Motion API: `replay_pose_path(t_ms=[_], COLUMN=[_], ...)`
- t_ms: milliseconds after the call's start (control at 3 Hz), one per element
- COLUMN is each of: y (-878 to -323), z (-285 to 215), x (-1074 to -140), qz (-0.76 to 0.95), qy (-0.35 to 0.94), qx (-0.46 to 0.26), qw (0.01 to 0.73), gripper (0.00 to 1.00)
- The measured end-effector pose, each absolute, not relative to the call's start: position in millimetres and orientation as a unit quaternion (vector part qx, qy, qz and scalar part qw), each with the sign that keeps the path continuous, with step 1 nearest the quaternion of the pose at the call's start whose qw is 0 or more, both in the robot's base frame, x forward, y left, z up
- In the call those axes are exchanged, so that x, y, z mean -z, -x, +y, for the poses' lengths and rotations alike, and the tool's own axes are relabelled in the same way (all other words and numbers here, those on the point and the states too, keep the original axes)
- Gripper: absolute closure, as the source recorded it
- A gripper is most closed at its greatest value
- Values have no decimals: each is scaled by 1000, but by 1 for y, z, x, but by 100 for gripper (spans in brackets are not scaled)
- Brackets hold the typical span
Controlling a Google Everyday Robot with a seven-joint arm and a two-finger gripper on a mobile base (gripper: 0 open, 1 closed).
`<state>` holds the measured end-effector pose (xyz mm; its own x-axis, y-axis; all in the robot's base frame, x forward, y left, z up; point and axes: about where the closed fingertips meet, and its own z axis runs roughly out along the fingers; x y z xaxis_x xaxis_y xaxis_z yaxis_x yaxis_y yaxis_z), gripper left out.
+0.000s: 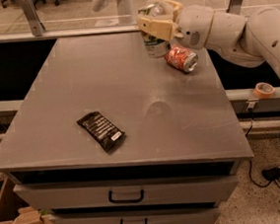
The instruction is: Place 7up can upright
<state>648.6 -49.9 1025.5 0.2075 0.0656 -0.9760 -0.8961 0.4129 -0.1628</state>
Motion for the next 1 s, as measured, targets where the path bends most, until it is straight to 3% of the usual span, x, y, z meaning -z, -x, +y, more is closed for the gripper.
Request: replay_pose_path(t_ms=[1000], y=[-606], z=[-72], x=[-980], qz=[483], qy=[416], qx=[-427], qw=[641], gripper=[100])
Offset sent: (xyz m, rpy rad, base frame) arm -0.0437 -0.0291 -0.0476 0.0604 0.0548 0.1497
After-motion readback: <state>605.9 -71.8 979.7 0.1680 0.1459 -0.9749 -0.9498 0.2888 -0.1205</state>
